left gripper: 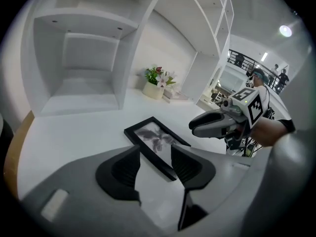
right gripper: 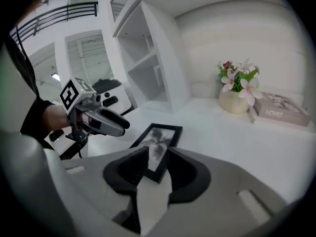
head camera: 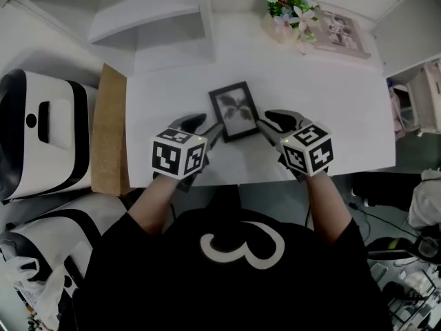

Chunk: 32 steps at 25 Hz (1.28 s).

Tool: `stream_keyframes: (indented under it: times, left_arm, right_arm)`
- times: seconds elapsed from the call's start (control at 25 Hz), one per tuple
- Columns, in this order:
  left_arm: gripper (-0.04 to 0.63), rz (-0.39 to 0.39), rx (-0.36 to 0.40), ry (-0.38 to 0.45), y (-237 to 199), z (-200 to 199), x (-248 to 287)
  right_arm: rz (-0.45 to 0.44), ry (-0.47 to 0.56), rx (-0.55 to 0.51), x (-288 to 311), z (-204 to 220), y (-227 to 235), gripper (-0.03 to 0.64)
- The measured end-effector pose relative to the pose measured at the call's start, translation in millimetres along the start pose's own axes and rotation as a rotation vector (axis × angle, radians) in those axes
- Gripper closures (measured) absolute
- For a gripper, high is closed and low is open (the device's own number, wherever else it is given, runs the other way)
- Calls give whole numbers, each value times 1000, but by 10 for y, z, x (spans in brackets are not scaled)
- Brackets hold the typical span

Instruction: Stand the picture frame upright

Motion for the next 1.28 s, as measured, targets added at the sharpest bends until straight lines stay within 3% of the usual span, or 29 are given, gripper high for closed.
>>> stream_keyframes:
  times: [0.44, 1.28]
  left_arm:
    - [414, -39, 36, -104, -100, 51, 445]
    - [443, -10, 57, -132, -39, 74, 494]
  right_arm:
    - [27, -158, -10, 462, 104, 217, 495]
    - [-3, -141, 63, 414, 211, 205, 503]
Point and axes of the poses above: the fingertips, and each gripper's own axes: x forward along the fingers, y to its right, z out of its underside, the point moved 6 cm from there along -x, backward along the fingers, and after that the axes turned 9 degrees about -z, right-handed, at the moved point
